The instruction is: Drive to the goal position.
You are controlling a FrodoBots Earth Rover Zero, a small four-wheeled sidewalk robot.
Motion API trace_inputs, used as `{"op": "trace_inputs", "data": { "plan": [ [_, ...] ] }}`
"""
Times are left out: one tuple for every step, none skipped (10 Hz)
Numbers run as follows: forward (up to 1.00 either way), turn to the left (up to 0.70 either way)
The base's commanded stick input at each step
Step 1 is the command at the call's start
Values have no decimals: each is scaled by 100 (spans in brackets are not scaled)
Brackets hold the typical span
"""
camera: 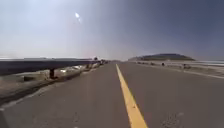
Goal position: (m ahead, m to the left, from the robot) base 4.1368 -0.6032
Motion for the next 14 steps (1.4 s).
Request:
{"op": "trace_inputs", "data": {
  "plan": [
    [50, 0],
    [50, 0],
    [50, 0],
    [50, 0],
    [50, 0],
    [50, 0],
    [50, 0],
    [50, 0],
    [50, 0],
    [50, 0],
    [50, 0],
    [50, 0],
    [50, 0],
    [50, 0]
  ]
}}
